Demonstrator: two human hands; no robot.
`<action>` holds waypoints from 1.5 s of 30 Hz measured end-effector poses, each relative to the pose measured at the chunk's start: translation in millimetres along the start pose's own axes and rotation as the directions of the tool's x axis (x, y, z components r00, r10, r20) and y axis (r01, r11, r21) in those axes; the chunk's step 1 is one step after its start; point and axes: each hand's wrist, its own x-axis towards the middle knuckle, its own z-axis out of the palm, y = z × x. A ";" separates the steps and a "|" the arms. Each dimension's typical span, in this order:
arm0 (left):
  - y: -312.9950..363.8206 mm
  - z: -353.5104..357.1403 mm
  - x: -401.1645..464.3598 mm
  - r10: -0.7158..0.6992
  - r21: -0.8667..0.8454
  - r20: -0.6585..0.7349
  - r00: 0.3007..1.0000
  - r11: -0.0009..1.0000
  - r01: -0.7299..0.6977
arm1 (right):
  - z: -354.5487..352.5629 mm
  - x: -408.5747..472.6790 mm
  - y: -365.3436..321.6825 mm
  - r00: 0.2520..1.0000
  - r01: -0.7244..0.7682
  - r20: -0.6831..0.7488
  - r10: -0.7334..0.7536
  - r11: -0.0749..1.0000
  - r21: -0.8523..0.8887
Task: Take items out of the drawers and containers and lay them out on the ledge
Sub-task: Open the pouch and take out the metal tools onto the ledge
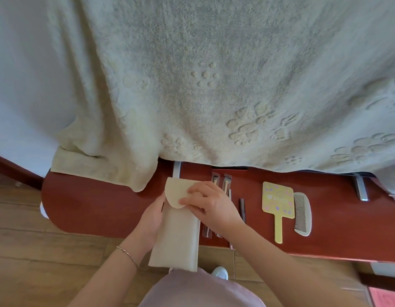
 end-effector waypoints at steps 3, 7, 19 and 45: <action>6.1 4.9 0.9 0.050 -0.062 -0.003 0.999 0.997 -0.050 | -1.2 1.3 -3.3 0.998 -0.059 -0.012 0.060 0.996 0.066; 4.8 10.4 5.2 0.203 0.139 0.033 0.979 0.969 -0.205 | 1.4 -0.1 -5.1 0.993 -0.119 0.008 0.118 0.989 0.087; 8.6 17.3 13.6 0.253 0.200 0.038 0.967 0.946 -0.256 | -0.3 -8.6 4.0 0.981 -0.187 0.083 0.176 0.971 0.149; -3.9 18.1 89.0 0.651 0.896 0.025 0.758 0.321 -0.306 | -7.9 -33.1 7.4 0.819 -0.484 0.315 0.479 0.872 -0.067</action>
